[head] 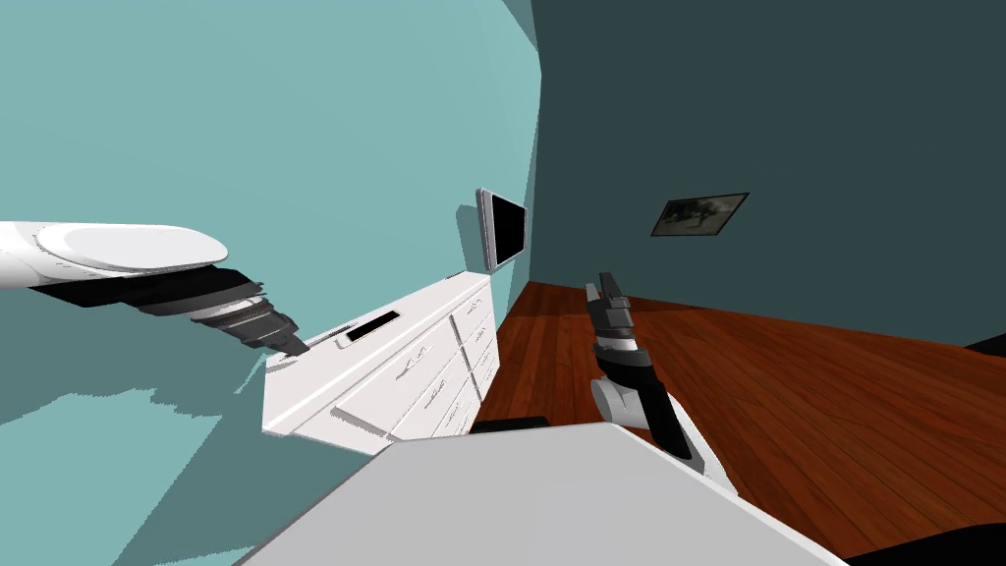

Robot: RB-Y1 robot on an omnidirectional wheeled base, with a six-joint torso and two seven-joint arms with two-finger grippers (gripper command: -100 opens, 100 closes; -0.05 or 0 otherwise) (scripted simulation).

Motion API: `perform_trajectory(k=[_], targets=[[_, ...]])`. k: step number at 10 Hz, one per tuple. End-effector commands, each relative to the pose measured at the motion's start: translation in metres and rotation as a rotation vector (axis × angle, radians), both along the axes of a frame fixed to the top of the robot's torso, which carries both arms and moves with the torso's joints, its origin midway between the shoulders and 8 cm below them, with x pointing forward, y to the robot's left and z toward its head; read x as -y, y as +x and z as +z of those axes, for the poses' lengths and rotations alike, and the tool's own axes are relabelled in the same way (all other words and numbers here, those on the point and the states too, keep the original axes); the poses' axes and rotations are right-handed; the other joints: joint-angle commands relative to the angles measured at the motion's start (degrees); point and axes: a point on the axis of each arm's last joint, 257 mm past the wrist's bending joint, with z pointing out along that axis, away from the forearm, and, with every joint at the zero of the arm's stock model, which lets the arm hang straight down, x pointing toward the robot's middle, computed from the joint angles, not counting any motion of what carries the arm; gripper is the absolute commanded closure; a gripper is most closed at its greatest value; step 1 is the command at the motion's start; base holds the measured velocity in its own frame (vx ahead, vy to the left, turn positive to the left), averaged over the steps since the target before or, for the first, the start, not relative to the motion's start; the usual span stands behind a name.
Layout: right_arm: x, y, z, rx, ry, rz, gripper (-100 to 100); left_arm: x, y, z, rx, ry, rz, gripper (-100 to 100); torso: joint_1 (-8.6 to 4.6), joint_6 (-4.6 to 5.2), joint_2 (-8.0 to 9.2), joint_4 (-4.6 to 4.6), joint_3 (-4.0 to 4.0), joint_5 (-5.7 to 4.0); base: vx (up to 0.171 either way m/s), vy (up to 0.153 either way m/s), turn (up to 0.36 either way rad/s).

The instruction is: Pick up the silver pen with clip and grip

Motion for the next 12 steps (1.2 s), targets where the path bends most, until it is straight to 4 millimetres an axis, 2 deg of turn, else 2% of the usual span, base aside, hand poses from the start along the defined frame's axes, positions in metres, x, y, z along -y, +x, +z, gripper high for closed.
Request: perform_trajectory(k=[1,2,3,4,5,6,7,11,12], targets=[[0.000,0.000,0.000,0.000,0.000,0.000,0,-0.003,-0.003,0.002,-0.026,0.026,-0.037,-100,0.00,0.00,0.00,0.00,0.00,0.00,0.125,-0.039,-0.055],[0.000,0.000,0.000,0.000,0.000,0.000,0,-0.002,-0.002,0.001,-0.016,0.016,-0.023,-100,-0.01,0.00,0.02,0.01,0.01,-0.01,0.055,-0.015,-0.008],[0.000,0.000,0.000,0.000,0.000,0.000,0,-0.002,-0.002,0.001,-0.018,0.018,-0.028,0,0.06,-0.03,0.24,0.05,0.13,0.02,0.011,-0.003,0.001],[0.000,0.000,0.000,0.000,0.000,0.000,0,-0.009,-0.006,-0.011,-0.016,0.018,-0.017,-100,0.12,-0.03,0.42,0.11,0.25,0.03,-0.001,-0.010,-0.095],[0.000,0.000,0.000,0.000,0.000,0.000,0,-0.013,-0.009,-0.018,-0.016,0.017,-0.010,-100,0.13,-0.02,0.52,0.13,0.31,0.05,-0.012,-0.011,-0.079],[0.000,0.000,0.000,0.000,0.000,0.000,0,-0.010,-0.007,-0.015,-0.019,0.016,-0.012,-100,0.14,-0.04,0.59,0.15,0.35,0.05,-0.006,-0.004,-0.008],[0.000,0.000,0.000,0.000,0.000,0.000,0,-0.011,-0.007,-0.016,-0.016,0.018,-0.013,100,0.14,-0.05,0.60,0.16,0.36,0.03,0.000,0.000,0.000],[0.000,0.000,0.000,0.000,0.000,0.000,0,-0.011,-0.007,-0.015,-0.016,0.017,-0.015,100,0.14,-0.07,0.58,0.14,0.34,0.04,0.000,0.000,0.000],[0.000,0.000,0.000,0.000,0.000,0.000,0,-0.011,-0.007,-0.015,-0.016,0.018,-0.015,0,0.14,-0.07,0.57,0.15,0.34,0.05,0.000,0.000,0.000]])
